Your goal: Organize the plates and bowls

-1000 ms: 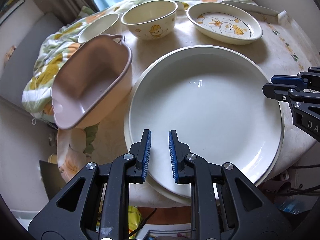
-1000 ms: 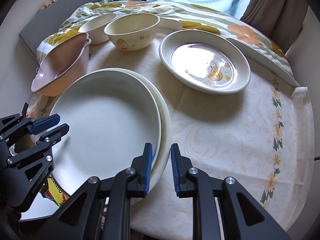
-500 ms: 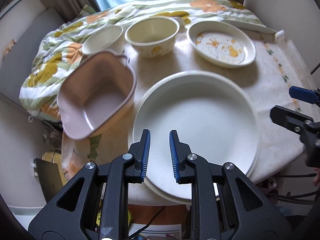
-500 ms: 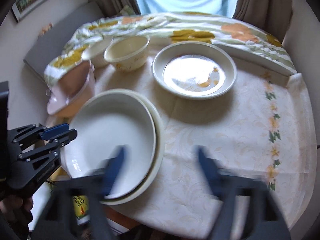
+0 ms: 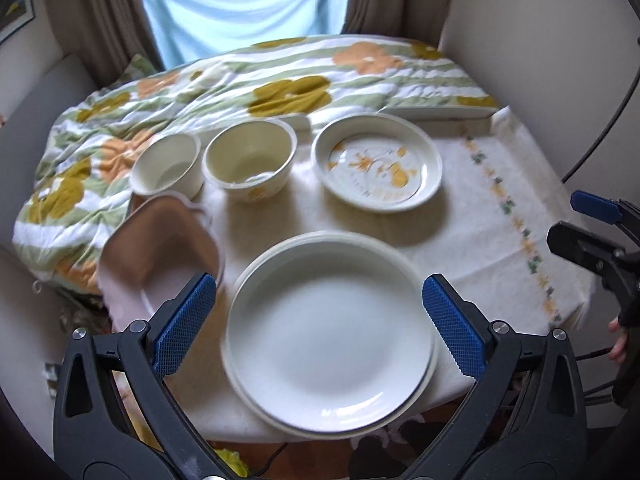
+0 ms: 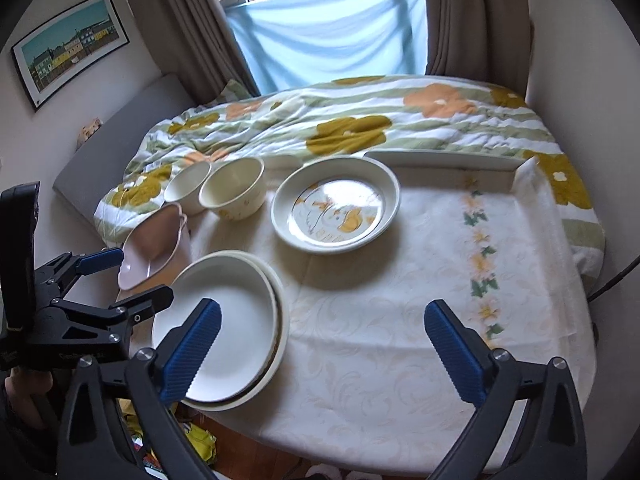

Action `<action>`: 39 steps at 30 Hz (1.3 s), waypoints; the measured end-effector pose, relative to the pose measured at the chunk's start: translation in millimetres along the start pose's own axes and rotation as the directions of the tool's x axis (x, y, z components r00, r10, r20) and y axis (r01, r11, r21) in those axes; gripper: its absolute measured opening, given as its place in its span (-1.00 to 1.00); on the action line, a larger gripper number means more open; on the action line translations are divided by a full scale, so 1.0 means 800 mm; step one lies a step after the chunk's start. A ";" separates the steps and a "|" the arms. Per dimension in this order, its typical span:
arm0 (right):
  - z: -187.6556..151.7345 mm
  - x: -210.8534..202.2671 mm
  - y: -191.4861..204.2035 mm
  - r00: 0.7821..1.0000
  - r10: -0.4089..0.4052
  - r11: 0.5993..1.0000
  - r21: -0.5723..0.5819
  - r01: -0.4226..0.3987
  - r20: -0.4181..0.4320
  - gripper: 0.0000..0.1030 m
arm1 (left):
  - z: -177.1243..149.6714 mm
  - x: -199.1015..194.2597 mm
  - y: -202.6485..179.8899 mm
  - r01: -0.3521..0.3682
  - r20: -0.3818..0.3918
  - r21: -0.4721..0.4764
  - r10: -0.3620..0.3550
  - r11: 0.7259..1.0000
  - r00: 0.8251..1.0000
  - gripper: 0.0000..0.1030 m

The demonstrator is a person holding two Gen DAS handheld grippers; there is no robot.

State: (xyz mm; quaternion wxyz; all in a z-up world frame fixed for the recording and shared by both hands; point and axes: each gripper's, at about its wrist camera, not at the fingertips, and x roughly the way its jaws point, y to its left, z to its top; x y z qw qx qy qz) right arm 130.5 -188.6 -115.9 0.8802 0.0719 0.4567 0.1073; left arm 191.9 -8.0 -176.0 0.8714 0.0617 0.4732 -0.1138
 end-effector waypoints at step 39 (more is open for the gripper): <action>0.156 0.313 -0.134 0.826 0.317 0.884 -0.171 -0.435 -0.466 -0.72 | 0.085 0.260 0.009 -0.070 -0.226 -0.559 -0.070 0.826 0.972 -0.67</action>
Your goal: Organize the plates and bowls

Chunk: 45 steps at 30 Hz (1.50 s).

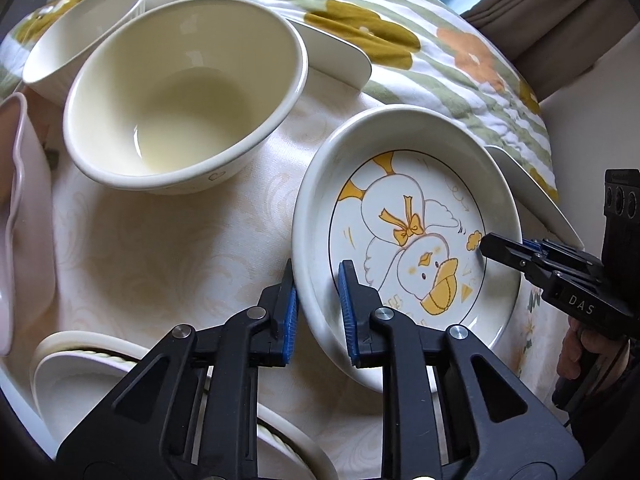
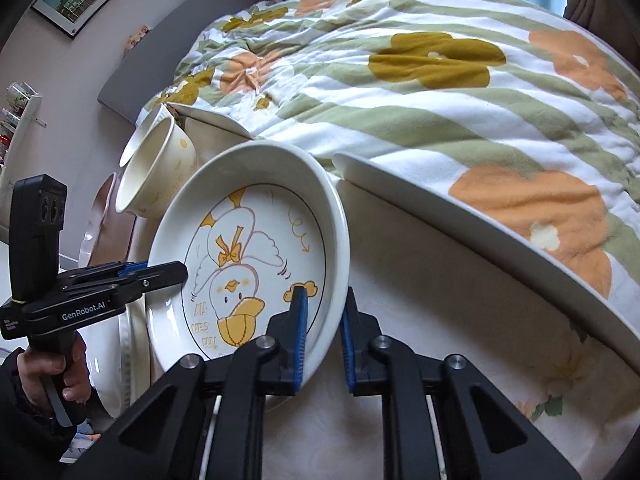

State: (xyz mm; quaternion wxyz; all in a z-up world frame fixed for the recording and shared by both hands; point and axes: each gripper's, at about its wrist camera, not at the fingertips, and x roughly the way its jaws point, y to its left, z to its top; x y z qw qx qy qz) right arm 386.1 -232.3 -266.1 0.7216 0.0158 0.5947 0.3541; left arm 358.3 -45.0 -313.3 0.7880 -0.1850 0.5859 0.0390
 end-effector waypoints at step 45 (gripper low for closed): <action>-0.191 -0.045 0.277 0.958 -0.228 0.925 0.345 0.158 0.174 -0.72 | -0.116 -0.170 0.145 0.107 -0.010 0.404 -0.113 0.908 0.994 -0.67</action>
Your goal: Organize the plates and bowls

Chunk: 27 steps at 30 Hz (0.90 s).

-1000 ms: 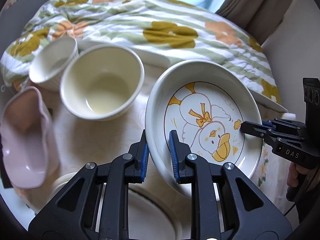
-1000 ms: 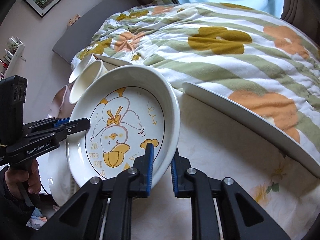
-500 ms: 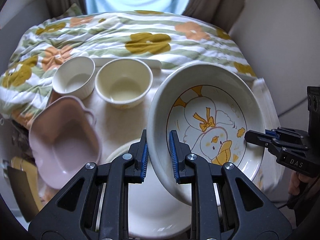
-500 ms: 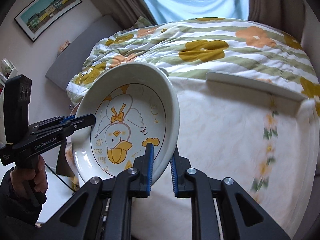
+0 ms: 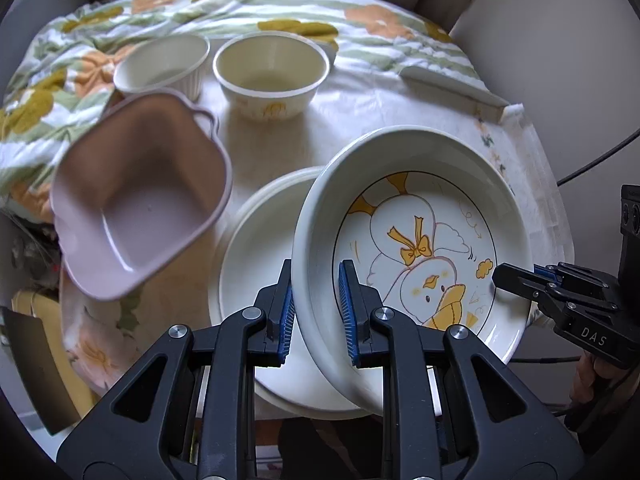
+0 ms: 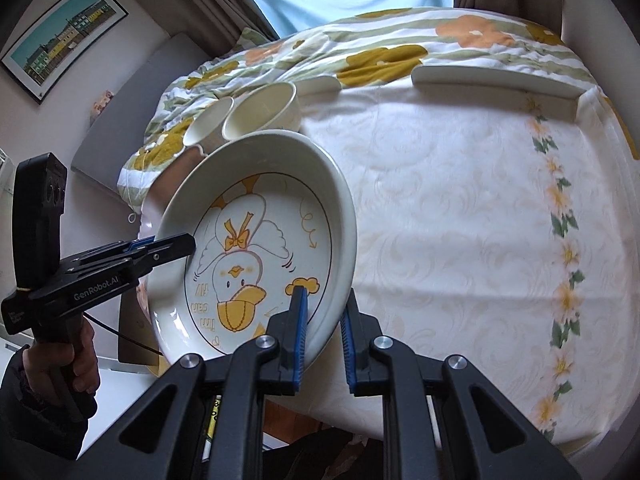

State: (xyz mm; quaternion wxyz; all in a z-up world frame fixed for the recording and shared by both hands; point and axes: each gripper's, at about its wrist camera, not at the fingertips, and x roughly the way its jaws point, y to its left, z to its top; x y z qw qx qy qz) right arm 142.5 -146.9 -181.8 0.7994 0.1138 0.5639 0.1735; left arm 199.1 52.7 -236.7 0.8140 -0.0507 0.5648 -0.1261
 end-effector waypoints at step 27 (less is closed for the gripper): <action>0.002 0.034 0.018 0.993 -0.112 0.990 -0.086 0.109 -0.038 -0.72 | -0.025 0.044 -0.004 -0.162 -0.030 0.116 0.167 0.980 0.986 -0.64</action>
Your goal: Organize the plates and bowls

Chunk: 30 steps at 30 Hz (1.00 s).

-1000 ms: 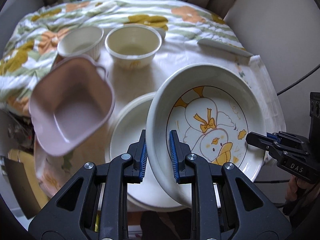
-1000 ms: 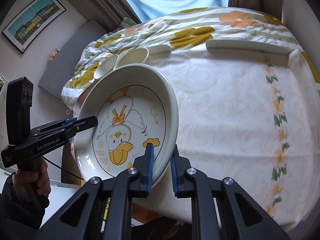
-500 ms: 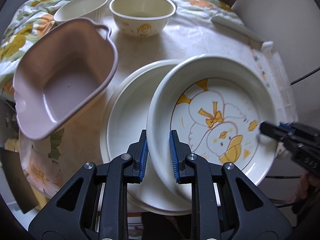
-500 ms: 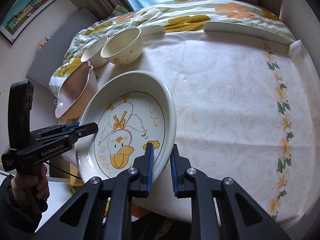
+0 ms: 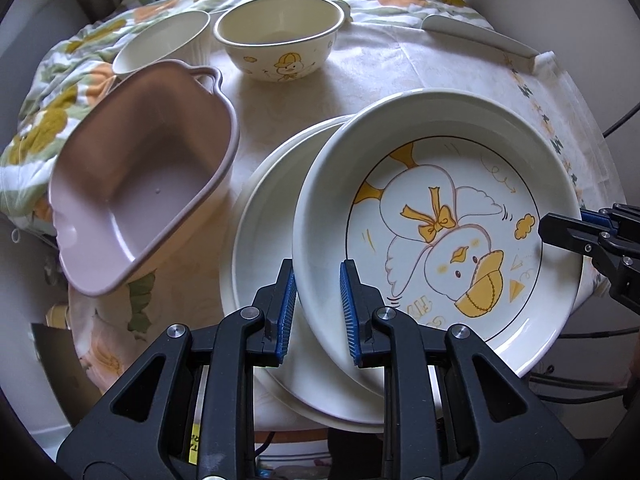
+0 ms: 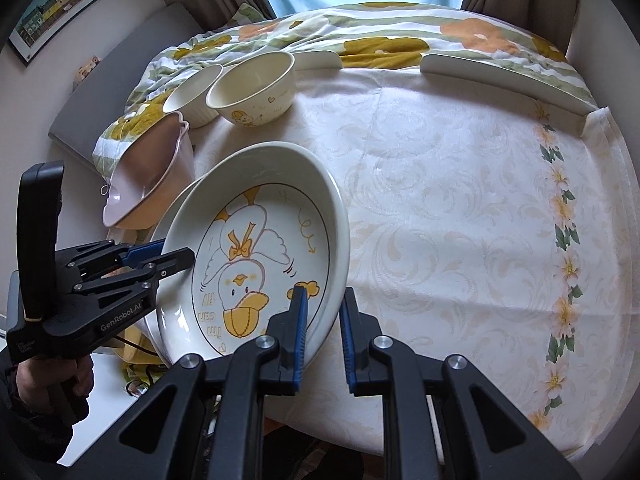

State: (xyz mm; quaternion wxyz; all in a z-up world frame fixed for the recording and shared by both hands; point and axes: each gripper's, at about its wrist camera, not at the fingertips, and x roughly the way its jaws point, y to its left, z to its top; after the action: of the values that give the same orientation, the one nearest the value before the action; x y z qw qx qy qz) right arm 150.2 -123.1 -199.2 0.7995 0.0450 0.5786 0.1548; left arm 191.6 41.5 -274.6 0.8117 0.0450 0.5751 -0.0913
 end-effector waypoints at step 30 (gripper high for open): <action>-0.003 0.019 0.029 0.997 -0.078 0.995 -0.057 0.077 -0.014 -0.72 | -0.003 -0.011 0.000 -0.031 -0.020 -0.044 0.030 0.999 0.999 0.00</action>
State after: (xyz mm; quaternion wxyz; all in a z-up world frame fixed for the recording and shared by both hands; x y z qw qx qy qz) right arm 147.4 -96.7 -208.0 0.8012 -0.0014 0.5817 0.1401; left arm 186.3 43.0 -267.2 0.8083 0.0367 0.5839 -0.0657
